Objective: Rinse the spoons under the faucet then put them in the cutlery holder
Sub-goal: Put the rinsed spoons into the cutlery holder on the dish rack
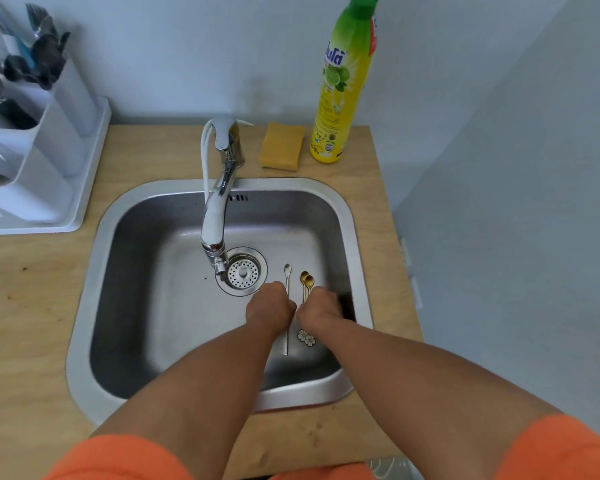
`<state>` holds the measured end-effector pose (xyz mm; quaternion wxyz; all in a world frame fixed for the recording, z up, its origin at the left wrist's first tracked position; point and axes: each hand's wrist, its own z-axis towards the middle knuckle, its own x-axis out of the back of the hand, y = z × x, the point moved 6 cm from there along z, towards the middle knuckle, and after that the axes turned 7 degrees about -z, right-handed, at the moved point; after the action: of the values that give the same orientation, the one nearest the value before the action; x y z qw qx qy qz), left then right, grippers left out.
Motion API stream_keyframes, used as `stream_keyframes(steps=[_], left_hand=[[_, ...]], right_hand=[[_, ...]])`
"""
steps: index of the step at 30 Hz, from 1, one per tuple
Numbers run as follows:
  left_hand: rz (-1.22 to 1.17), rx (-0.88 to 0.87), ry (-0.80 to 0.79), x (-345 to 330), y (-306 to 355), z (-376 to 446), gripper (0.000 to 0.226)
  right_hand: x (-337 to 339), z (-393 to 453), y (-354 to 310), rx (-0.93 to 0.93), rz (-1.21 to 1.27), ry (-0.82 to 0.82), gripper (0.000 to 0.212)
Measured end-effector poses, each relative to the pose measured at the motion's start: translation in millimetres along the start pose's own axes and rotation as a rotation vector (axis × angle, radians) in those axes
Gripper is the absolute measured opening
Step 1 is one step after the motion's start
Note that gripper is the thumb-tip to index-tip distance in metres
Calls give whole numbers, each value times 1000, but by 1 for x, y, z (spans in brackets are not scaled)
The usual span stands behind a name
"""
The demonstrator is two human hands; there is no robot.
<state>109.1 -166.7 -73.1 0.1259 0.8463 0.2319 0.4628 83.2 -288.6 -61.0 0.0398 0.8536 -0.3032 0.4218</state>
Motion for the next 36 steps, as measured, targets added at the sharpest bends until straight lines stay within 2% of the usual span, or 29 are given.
stream_keyframes(steps=[10,14,18,20,24,29,33,36], left_hand=[[-44,89,-107,-3,-22,-3,12],[-16,77,-97,-5,-28,-3,23],[-71,106,-78,1,-44,-7,25],[-140,123,-19,13,-58,-11,26],[-282,102,192,63,-88,-19,19],[-428,-24,462,153,-114,-40,18],[-432,-127,545,223,-130,-65,17],[-383,-192,677,281,-138,-91,18]], right_hand=[[-5,5,-7,-13,-48,22,20],[-8,7,-10,-5,-95,38,16],[-13,5,-17,50,-159,19,16],[-17,1,-21,81,-207,1,5],[-28,-9,-28,180,-310,-27,19],[-43,-35,-58,331,-323,-19,10],[-51,-60,-95,502,-311,6,10],[-52,-80,-123,634,-277,61,11]])
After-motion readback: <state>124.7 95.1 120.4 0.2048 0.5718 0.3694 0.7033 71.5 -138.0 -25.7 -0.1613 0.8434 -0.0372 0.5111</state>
